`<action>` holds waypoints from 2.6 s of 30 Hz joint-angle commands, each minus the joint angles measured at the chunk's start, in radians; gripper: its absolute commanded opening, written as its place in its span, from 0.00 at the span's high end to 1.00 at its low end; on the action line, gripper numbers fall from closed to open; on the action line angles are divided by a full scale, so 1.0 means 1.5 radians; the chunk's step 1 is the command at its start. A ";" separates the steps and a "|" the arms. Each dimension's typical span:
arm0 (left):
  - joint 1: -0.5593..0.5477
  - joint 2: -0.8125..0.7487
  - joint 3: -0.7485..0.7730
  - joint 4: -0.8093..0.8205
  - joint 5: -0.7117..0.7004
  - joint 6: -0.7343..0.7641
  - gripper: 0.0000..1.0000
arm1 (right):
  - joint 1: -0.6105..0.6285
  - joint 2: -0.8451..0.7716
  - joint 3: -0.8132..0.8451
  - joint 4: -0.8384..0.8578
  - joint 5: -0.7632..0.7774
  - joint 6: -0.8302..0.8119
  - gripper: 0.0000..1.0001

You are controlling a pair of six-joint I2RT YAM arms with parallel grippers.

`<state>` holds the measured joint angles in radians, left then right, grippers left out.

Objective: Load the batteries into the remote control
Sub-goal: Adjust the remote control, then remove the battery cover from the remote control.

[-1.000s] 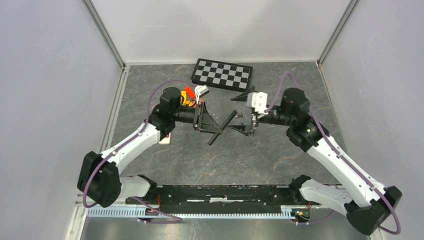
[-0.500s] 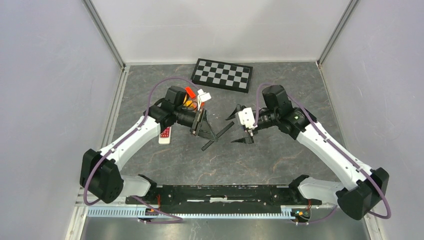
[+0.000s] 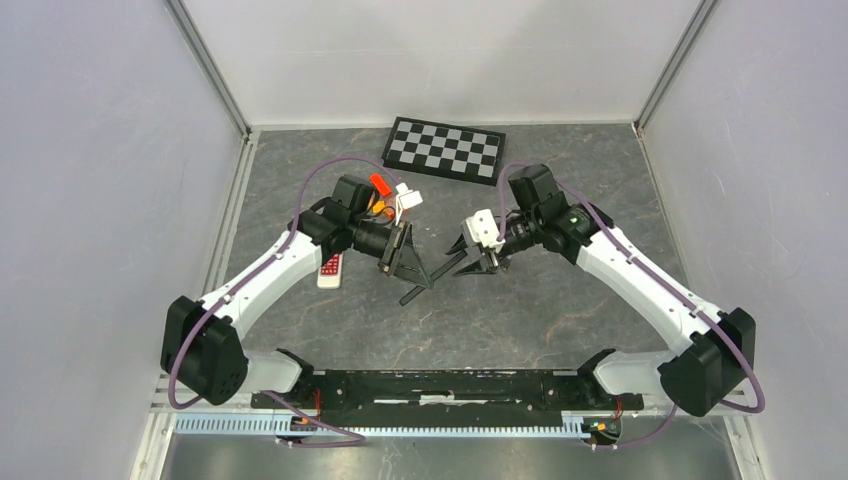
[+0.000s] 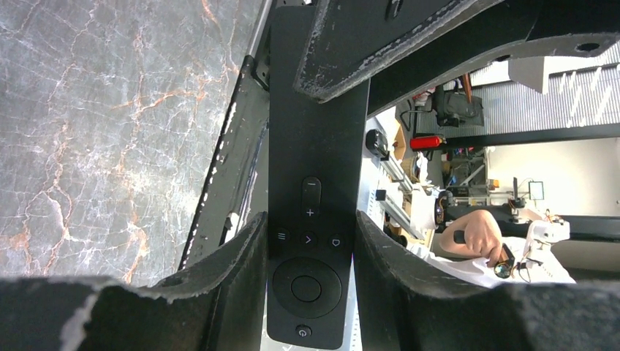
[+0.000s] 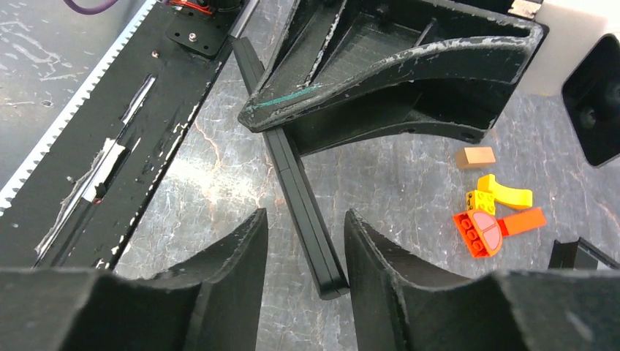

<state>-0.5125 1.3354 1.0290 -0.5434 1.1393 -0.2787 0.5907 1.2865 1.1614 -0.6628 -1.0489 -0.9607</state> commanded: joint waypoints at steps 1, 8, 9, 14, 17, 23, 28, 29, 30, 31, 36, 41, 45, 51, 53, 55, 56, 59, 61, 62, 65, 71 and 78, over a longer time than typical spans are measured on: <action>-0.001 -0.021 -0.003 0.057 0.041 -0.024 0.67 | -0.002 0.014 0.038 -0.017 -0.052 -0.035 0.57; -0.001 -0.047 -0.013 0.135 0.060 -0.118 0.67 | -0.002 0.007 0.028 0.031 -0.064 -0.003 0.67; -0.001 -0.049 -0.012 0.139 0.062 -0.125 0.66 | -0.003 0.006 0.031 0.031 -0.061 -0.001 0.70; 0.000 -0.063 -0.012 0.188 0.059 -0.177 0.35 | -0.002 0.003 0.034 0.052 -0.045 0.037 1.00; 0.004 -0.072 -0.008 0.210 0.035 -0.189 0.10 | -0.002 -0.008 0.022 0.098 -0.025 0.094 1.00; 0.063 -0.104 0.004 0.219 -0.102 -0.178 0.00 | -0.002 -0.049 -0.020 0.241 0.040 0.277 1.00; 0.112 -0.164 -0.004 0.214 -0.271 -0.188 0.00 | -0.003 -0.105 -0.110 0.454 0.120 0.552 1.00; 0.122 -0.176 -0.006 0.222 -0.291 -0.207 0.00 | -0.003 -0.114 -0.129 0.487 0.145 0.589 1.00; 0.134 -0.183 -0.008 0.237 -0.291 -0.236 0.00 | -0.003 -0.124 -0.149 0.521 0.175 0.633 1.00; 0.143 -0.185 -0.007 0.253 -0.279 -0.261 0.00 | -0.003 -0.133 -0.163 0.546 0.203 0.681 1.00; 0.144 -0.201 -0.025 0.327 -0.293 -0.380 0.00 | -0.003 -0.157 -0.232 0.683 0.345 0.875 1.00; 0.144 -0.219 -0.088 0.409 -0.314 -0.439 0.00 | -0.002 -0.168 -0.314 0.863 0.445 1.115 1.00; 0.141 -0.216 -0.150 0.546 -0.267 -0.512 0.00 | 0.012 -0.162 -0.383 0.994 0.499 1.278 1.00; 0.127 -0.206 -0.181 0.641 -0.270 -0.549 0.14 | 0.051 -0.102 -0.390 1.103 0.481 1.379 1.00; 0.121 -0.204 -0.193 0.669 -0.278 -0.568 0.18 | 0.060 -0.084 -0.395 1.139 0.482 1.411 1.00; 0.116 -0.202 -0.214 0.717 -0.282 -0.594 0.18 | 0.069 -0.070 -0.398 1.150 0.488 1.436 1.00; 0.114 -0.203 -0.223 0.740 -0.288 -0.610 0.19 | 0.074 -0.064 -0.399 1.156 0.491 1.444 1.00; 0.105 -0.196 -0.247 0.804 -0.303 -0.654 0.23 | 0.084 -0.047 -0.403 1.163 0.499 1.473 1.00; 0.095 -0.190 -0.255 0.830 -0.311 -0.669 0.31 | 0.089 -0.034 -0.409 1.183 0.503 1.498 1.00; 0.091 -0.188 -0.259 0.839 -0.315 -0.674 0.34 | 0.092 -0.025 -0.410 1.193 0.503 1.506 1.00; 0.085 -0.182 -0.268 0.846 -0.324 -0.677 0.43 | 0.098 -0.005 -0.409 1.196 0.501 1.518 1.00; 0.084 -0.171 -0.281 0.857 -0.339 -0.671 0.63 | 0.098 0.025 -0.418 1.159 0.487 1.528 1.00; 0.084 -0.159 -0.290 0.855 -0.347 -0.658 0.98 | 0.093 0.059 -0.421 1.115 0.481 1.498 0.89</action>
<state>-0.3824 1.0904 0.5915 0.6628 0.6342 -1.2648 0.7319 1.3476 0.5446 1.0561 -0.3168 1.3235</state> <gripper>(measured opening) 0.197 0.161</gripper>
